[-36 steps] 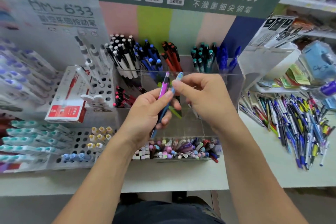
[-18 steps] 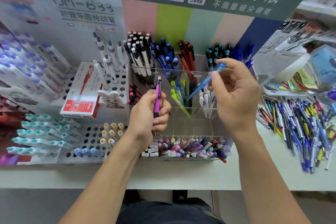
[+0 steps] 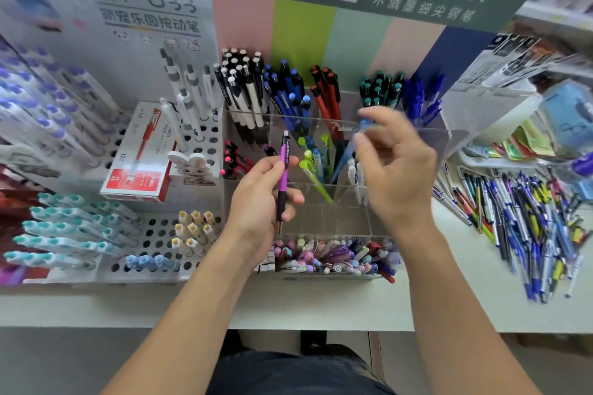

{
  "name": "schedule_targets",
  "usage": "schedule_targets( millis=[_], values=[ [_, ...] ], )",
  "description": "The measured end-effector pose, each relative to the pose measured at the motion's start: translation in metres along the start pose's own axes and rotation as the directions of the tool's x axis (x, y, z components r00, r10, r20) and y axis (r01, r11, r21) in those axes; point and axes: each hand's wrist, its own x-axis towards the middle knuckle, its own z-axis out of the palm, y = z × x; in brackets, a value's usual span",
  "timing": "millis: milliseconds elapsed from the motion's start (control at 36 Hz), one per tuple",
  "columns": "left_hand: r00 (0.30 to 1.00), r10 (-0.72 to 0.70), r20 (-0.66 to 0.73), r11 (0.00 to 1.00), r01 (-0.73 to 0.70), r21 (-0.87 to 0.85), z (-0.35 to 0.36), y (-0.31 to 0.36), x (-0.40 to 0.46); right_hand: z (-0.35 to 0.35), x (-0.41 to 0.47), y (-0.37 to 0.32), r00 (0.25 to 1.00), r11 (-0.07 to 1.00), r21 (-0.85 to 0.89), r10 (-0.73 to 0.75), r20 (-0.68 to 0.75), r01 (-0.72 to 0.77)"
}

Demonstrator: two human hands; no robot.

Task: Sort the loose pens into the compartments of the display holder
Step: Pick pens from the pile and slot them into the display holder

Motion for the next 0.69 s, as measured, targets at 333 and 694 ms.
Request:
schedule_targets(
  millis=[333,694],
  values=[
    [1.000,0.011,0.006,1.000,-0.011,-0.007,-0.009,0.004,-0.002,0.025,-0.005,-0.006,0.967,0.895,-0.375,-0.186,0.177,0.240],
    [0.953,0.297,0.060,0.914,-0.302,0.271,-0.024,0.014,-0.008,0.030,-0.002,-0.039,0.955,0.896,0.369,0.165,0.245,-0.249]
  ],
)
